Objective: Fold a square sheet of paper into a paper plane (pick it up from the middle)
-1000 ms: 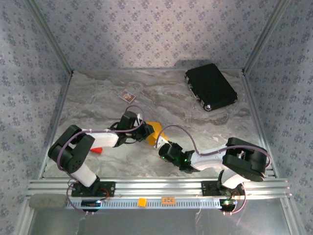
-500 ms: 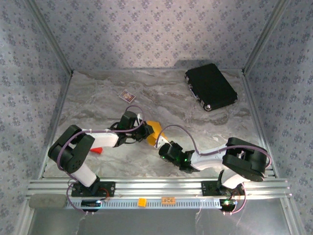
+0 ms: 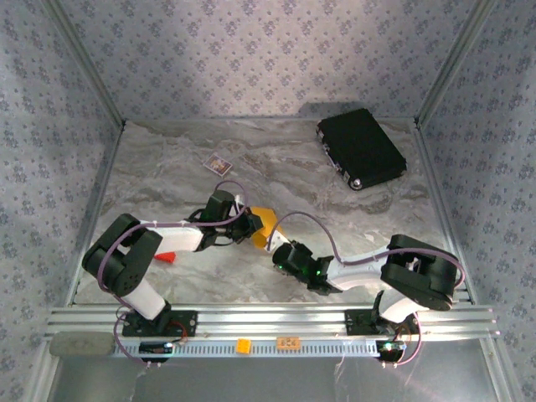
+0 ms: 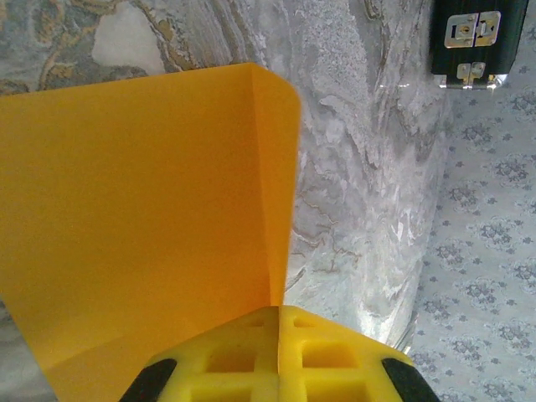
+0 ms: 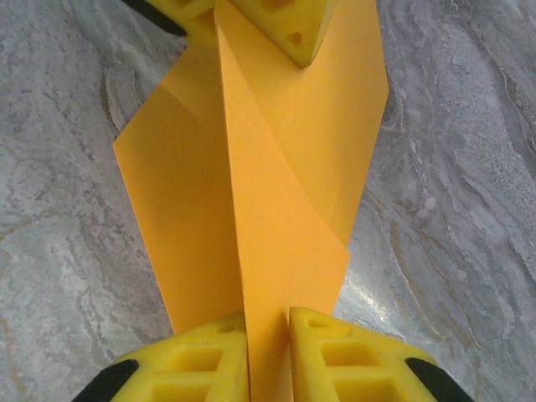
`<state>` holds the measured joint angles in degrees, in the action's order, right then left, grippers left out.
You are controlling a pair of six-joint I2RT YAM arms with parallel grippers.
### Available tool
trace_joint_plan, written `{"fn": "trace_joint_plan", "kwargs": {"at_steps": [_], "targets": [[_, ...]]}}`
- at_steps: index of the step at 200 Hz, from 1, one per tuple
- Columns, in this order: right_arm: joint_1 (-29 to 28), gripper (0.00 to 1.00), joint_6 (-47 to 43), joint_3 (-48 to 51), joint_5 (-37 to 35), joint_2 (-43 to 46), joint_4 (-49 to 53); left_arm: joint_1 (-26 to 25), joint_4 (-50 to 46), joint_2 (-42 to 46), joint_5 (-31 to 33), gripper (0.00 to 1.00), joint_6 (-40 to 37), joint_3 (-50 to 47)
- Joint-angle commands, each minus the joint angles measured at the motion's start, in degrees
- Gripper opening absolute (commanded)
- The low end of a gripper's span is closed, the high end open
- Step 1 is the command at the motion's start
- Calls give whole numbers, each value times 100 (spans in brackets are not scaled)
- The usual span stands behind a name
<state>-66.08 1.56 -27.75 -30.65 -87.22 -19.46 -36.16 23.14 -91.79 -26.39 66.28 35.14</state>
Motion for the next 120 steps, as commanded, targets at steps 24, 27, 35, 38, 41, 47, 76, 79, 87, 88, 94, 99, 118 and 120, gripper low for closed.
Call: {"fn": "trace_joint_plan", "kwargs": {"at_steps": [24, 27, 35, 38, 41, 47, 76, 79, 87, 88, 94, 99, 118, 120], "targets": [[73, 21, -173, 26, 53, -93, -216, -25, -83, 156, -91, 3, -29, 165], [72, 20, -174, 34, 51, -93, -216, -27, -89, 149, -93, 3, -31, 169], [70, 20, -165, 39, 51, -93, -216, -30, -86, 145, -99, 3, -34, 169], [77, 19, -165, 41, 52, -96, -216, -23, -88, 150, -94, 3, -36, 174], [76, 19, -161, 41, 44, -94, -220, -26, -94, 150, -88, 3, -36, 167], [77, 18, -156, 54, 42, -85, -224, -24, -92, 152, -90, 3, -35, 169], [76, 15, -154, 98, 88, -41, -225, -14, -113, 144, -80, 3, -45, 169], [70, 14, -156, 104, 94, -34, -225, -19, -116, 144, -77, 3, -41, 172], [70, 14, -144, 112, 112, -23, -229, -6, -110, 131, -72, 3, -45, 175], [70, 14, -141, 112, 112, -23, -227, -10, -109, 133, -70, 3, -45, 176], [75, 15, -124, 112, 111, -23, -212, -5, -116, 130, -81, 3, -41, 177], [79, 15, -128, 112, 104, -30, -199, -13, -124, 135, -76, 3, -43, 176], [77, 16, -112, 143, 68, -14, -181, 8, -136, 141, -78, 3, -50, 171], [82, 16, -112, 139, 68, -8, -181, 7, -141, 147, -77, 3, -49, 174]]}}
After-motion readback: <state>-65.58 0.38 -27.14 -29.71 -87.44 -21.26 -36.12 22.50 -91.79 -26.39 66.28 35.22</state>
